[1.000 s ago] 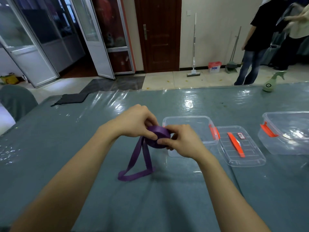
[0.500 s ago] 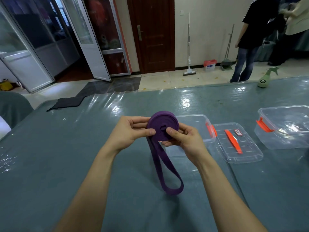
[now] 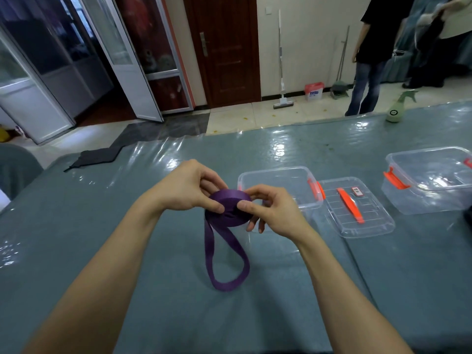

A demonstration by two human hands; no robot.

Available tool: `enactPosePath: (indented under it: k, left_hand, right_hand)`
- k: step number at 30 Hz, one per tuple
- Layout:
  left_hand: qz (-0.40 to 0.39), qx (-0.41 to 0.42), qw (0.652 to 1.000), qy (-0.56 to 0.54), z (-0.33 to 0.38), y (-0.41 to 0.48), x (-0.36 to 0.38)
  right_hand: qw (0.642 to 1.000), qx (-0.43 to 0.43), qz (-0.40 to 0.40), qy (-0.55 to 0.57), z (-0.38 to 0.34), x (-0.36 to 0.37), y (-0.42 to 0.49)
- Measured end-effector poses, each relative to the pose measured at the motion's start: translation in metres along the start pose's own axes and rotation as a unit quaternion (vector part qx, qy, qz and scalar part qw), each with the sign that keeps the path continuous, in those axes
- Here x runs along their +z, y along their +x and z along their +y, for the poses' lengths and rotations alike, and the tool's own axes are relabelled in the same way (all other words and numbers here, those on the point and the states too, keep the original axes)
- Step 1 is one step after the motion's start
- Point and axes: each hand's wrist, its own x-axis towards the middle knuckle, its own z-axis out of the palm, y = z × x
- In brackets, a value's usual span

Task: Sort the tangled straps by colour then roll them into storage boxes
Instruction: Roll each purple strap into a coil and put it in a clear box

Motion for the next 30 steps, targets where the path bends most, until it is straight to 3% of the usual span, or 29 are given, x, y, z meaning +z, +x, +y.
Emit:
enactPosePath:
  k: [3, 5, 7, 11, 17, 22, 25, 27, 29, 30]
  left_hand:
    - [-0.041, 0.004, 0.997, 0.066, 0.013, 0.003, -0.007]
    - [-0.052, 0.015, 0.989, 0.134, 0.024, 0.007, -0.009]
    - [-0.04, 0.025, 0.988, 0.147, 0.03, 0.008, -0.013]
    - [0.02, 0.036, 0.997, -0.068, 0.012, 0.002, -0.026]
    - [0.124, 0.075, 0.963, -0.225, -0.006, -0.003, -0.004]
    - [0.153, 0.095, 0.94, -0.29, 0.0, 0.0, 0.015]
    - [0.14, 0.084, 0.951, -0.264, -0.001, -0.003, 0.014]
    - [0.112, 0.063, 0.968, -0.213, -0.002, -0.004, 0.007]
    - [0.074, 0.033, 0.988, -0.128, -0.001, -0.004, -0.001]
    - [0.054, 0.018, 0.995, -0.077, 0.001, -0.002, -0.005]
  right_hand:
    - [0.982, 0.002, -0.03, -0.188, -0.009, 0.001, 0.001]
    - [0.975, 0.0, -0.043, -0.219, -0.015, 0.004, 0.004]
    - [0.985, -0.002, -0.034, -0.171, -0.02, 0.004, 0.006]
    - [1.0, -0.021, 0.01, 0.011, -0.033, -0.007, 0.008]
    - [0.988, -0.055, 0.035, 0.14, -0.048, -0.014, 0.017]
    - [0.974, -0.044, 0.039, 0.217, -0.03, -0.002, 0.017]
    - [0.971, -0.019, 0.015, 0.238, -0.016, 0.0, 0.014]
    - [0.988, -0.012, -0.006, 0.152, -0.011, -0.006, 0.01]
    - [0.999, -0.006, 0.005, -0.049, -0.011, -0.015, 0.008]
    - [0.987, -0.014, 0.018, -0.158, -0.011, -0.017, 0.006]
